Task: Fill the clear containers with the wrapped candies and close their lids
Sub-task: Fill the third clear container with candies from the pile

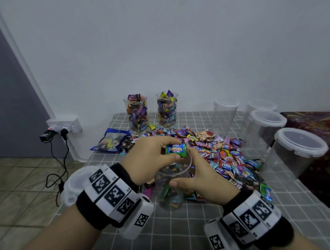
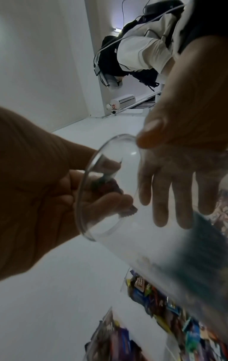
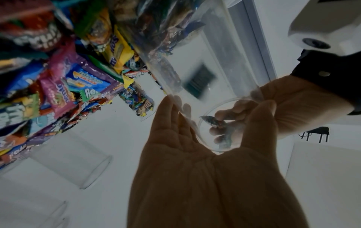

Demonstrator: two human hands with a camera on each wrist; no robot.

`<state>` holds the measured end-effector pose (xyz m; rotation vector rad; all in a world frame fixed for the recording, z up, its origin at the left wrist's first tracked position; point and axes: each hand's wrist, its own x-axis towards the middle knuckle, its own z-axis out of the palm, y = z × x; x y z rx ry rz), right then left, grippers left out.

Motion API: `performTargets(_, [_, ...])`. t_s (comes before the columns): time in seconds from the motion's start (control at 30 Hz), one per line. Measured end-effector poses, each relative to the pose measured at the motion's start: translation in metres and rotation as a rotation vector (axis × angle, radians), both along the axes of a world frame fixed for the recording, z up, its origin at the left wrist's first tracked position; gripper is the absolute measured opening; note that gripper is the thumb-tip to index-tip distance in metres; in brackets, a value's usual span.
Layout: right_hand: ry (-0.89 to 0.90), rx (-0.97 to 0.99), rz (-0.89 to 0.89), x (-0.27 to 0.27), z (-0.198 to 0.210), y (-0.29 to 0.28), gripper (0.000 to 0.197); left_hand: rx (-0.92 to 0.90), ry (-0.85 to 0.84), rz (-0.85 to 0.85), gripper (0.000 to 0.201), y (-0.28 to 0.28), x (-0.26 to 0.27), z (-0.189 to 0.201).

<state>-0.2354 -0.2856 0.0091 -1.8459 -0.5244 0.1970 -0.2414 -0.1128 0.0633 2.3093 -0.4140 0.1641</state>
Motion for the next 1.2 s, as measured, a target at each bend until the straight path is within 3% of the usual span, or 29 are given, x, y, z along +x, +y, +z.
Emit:
performTargets(0.23, [-0.005,0.013,-0.002,0.002,-0.003,0.0,0.069,0.081,-0.037,-0.016,0.036,-0.003,-0.002,0.002])
performTargets(0.4, [0.025,-0.06,0.037,0.003,0.002,-0.004,0.068,-0.152,-0.166,0.076,0.014,0.006,-0.006,0.002])
performTargets(0.53, [-0.035,-0.27,0.124,0.01,0.001,-0.01,0.083,-0.221,-0.141,0.236,0.01,0.033,0.008,-0.001])
performTargets(0.6, [-0.067,-0.411,0.164,0.016,-0.002,-0.013,0.085,-0.107,-0.029,0.277,0.022,0.045,0.018,-0.007])
performTargets(0.7, [-0.085,-0.639,0.183,0.025,-0.006,-0.015,0.094,0.181,0.152,0.231,0.06,0.053,0.033,-0.028])
performTargets(0.9, [-0.193,-1.008,0.119,0.036,-0.013,-0.017,0.105,0.453,0.577,0.207,0.121,0.06,0.048,-0.08])
performTargets(1.0, [-0.165,-1.164,0.104,0.041,-0.022,-0.018,0.112,0.604,0.646,0.233,0.124,0.058,0.049,-0.093])
performTargets(1.2, [-0.123,-1.301,0.111,0.048,-0.03,-0.017,0.117,0.686,0.645,0.212,0.124,0.049,0.055,-0.095])
